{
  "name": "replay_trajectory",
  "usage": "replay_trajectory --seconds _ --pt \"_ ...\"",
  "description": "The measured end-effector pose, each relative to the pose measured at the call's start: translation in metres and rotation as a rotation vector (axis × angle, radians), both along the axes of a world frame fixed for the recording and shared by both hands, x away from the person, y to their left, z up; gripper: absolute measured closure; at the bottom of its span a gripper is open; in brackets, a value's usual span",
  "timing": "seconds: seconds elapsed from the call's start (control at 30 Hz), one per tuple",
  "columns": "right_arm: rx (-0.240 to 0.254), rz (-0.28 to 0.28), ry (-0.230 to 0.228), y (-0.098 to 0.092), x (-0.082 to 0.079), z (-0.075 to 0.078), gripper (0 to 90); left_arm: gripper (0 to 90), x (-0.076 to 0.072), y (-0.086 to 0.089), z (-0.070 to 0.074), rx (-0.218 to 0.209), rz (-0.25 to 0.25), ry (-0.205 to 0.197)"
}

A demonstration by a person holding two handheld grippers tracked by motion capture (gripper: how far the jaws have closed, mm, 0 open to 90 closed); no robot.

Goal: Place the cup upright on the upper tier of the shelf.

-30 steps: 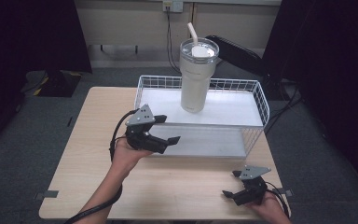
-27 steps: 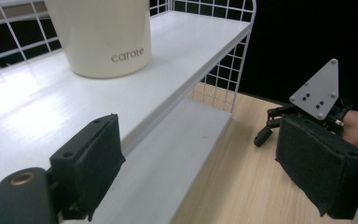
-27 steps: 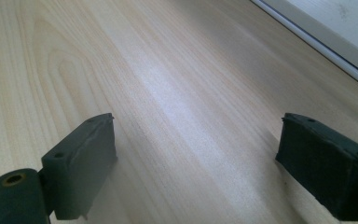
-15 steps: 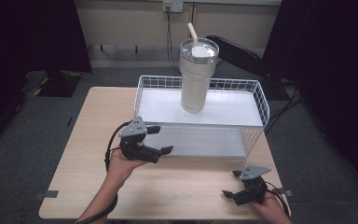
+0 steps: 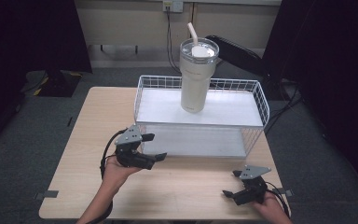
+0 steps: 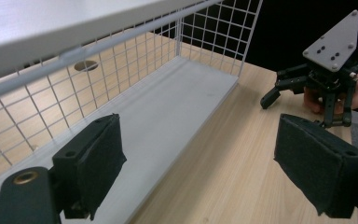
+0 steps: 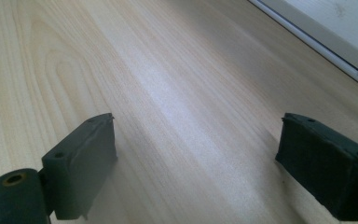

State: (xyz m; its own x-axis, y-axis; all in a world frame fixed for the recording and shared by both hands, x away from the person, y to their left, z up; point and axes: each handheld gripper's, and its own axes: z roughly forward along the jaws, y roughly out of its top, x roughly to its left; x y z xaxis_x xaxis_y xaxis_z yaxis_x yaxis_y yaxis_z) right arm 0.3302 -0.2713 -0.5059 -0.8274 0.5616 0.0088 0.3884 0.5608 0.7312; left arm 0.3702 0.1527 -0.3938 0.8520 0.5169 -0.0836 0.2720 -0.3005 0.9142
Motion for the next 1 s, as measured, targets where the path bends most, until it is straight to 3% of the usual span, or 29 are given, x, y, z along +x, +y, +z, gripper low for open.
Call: replay_trajectory --seconds 0.6,0.63,0.73,0.97,1.0 --pt "0.0 -0.002 0.0 0.0 0.0 0.0 10.7 14.7 -0.008 0.02 -0.047 0.045 0.005 0.049" --pt "0.0 -0.002 0.0 0.0 0.0 0.0 10.7 14.7 -0.009 0.022 -0.055 0.072 0.005 0.06" --pt "0.0 -0.001 0.0 0.0 0.0 0.0 10.7 14.7 -0.011 0.025 -0.067 0.096 0.015 0.088" --pt "-0.001 -0.001 0.0 0.0 0.0 0.0 10.7 14.9 -0.009 0.033 -0.083 0.141 0.046 0.135" --pt "0.0 -0.001 0.0 0.0 0.0 0.0 10.7 14.9 -0.009 0.036 -0.087 0.173 0.054 0.14"
